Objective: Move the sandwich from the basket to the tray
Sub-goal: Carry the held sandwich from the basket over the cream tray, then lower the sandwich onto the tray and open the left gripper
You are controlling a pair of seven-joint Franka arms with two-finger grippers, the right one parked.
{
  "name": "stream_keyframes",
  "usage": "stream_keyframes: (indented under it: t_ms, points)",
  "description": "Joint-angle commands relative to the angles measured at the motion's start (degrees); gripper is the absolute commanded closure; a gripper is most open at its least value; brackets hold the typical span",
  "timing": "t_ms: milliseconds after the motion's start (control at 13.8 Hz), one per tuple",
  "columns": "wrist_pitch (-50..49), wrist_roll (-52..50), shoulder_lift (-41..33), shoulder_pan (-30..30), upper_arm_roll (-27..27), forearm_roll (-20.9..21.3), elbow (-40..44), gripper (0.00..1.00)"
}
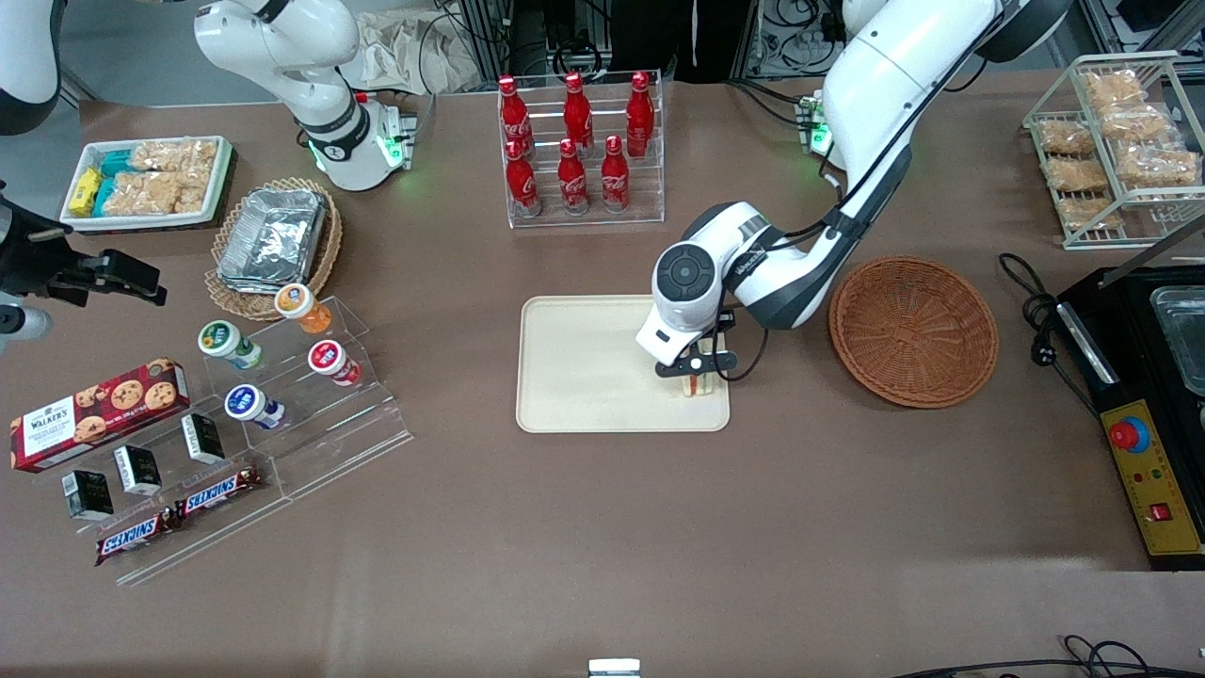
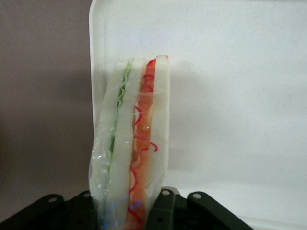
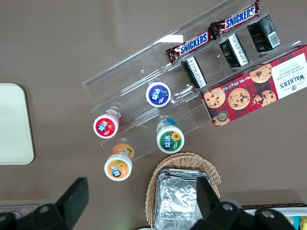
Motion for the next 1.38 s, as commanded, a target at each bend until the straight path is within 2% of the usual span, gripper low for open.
stream_keyframes:
  t_ms: [0,362,435,507,580,797,1159,1304]
  points:
    - [0.1,-1.5,0.4,-0.6,0.2,2.4,-0.5,0.66]
    - [0.1,-2.0,1.2,-0.4,0.2,3.5,-0.8,0.61]
    - [0.1,-2.0,1.2,-0.3,0.2,3.6,-0.8,0.53]
    - [0.1,-2.0,1.2,0.0,0.3,3.6,-0.7,0.21]
    - [0.1,-2.0,1.0,0.3,0.5,3.5,-0.6,0.0]
    - [-0.7,-2.1,-0.1,0.5,0.5,3.3,-0.4,0.0]
    - [-4.6,-1.4,-6.4,1.4,0.4,2.1,0.7,0.0]
    - [-6.7,-0.1,-9.3,3.2,0.2,-0.5,1.3,0.0]
